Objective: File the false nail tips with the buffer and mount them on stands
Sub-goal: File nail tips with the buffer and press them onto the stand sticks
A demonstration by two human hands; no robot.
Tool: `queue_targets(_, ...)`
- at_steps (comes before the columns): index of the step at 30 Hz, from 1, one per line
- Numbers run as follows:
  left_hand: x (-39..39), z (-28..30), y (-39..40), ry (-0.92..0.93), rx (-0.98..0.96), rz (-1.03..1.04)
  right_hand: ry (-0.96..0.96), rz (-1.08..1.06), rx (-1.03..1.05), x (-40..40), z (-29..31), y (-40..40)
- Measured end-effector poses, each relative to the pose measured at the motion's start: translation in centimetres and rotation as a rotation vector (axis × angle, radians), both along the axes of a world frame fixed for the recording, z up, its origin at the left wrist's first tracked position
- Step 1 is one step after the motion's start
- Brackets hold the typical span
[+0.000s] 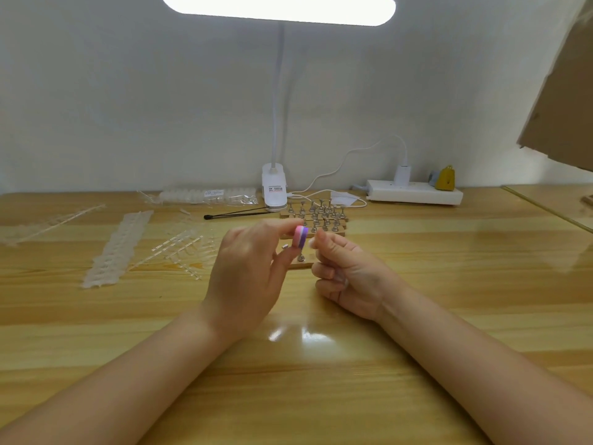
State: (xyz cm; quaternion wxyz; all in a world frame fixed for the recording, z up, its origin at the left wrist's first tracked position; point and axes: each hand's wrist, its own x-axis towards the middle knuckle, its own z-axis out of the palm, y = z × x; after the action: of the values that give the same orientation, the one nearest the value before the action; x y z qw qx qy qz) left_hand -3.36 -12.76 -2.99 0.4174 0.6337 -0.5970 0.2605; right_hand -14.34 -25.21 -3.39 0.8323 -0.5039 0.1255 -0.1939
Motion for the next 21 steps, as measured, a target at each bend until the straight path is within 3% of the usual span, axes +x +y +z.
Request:
queue_targets(4,-0.2,-0.3,0.1,-0.069,0.114,0.086,0.003,-0.011,0.024,0.0,0.1,0.0)
queue_targets(8,0.0,-0.2,0.0,-0.152,-0.024,0.109,0.022,-0.015,0.003,0.1,0.0,0.2)
queue_targets(11,0.2,-0.5,-0.1,-0.27,0.014,0.164,0.037,-0.01,0.029,0.2,0.2,0.1)
queue_targets(14,1.1,-0.6,0.0,-0.245,0.001,0.248,0.059,-0.004,0.079,0.1,0.3,0.0)
queue_targets(19,0.3,-0.5,-0.4,-0.427,-0.106,0.14,0.096,0.036,0.008,0.1,0.2,0.1)
queue_targets(21,0.1,-0.6,-0.4,-0.395,-0.074,0.171,0.118,0.062,-0.016,0.0,0.3,0.1)
